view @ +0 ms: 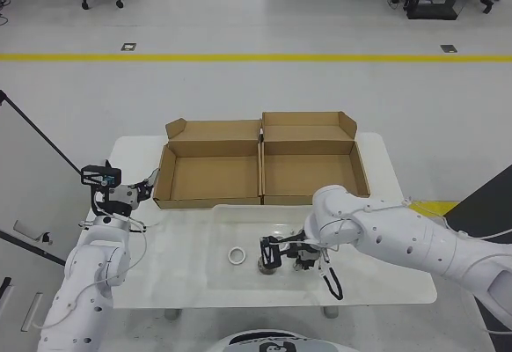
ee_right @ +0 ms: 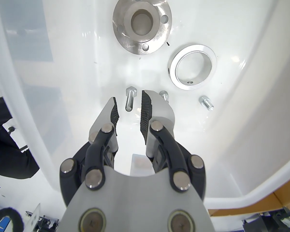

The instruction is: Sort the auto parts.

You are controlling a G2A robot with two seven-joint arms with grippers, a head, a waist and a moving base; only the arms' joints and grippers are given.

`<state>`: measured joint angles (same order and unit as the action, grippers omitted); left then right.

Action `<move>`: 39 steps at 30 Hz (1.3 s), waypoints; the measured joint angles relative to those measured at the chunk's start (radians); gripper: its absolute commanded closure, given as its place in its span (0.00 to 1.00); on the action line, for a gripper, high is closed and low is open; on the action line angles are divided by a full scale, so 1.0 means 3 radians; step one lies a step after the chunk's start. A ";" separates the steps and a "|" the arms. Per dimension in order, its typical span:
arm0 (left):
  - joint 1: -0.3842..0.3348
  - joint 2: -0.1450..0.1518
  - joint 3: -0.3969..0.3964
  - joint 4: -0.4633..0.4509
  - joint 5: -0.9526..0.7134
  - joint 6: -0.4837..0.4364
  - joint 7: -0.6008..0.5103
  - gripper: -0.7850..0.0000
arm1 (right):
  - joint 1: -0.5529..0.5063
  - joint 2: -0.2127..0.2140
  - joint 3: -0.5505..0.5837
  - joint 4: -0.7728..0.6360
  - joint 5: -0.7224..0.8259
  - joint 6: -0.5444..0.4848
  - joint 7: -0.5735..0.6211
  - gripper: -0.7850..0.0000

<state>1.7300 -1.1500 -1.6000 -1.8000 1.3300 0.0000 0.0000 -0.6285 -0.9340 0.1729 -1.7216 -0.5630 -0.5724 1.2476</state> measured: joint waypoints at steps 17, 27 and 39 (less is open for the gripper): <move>0.0000 0.0000 0.0000 0.0000 0.0000 0.0000 0.0000 0.00 | -0.0026 -0.0051 -0.0005 0.0093 0.0016 0.0018 0.0018 1.00; 0.0000 0.0000 0.0000 0.0000 0.0000 0.0000 0.0000 0.00 | 0.0020 0.0144 0.0359 -0.0163 0.0260 0.0015 -0.0027 1.00; 0.0000 0.0000 0.0000 0.0000 0.0000 0.0000 0.0000 0.00 | -0.0367 0.0778 0.1429 -0.0382 0.0977 -0.0507 -0.0553 1.00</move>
<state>1.7300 -1.1500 -1.6000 -1.8000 1.3300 0.0000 0.0000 -0.7386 -0.7006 0.6017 -1.8362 -0.2698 -0.7245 1.0817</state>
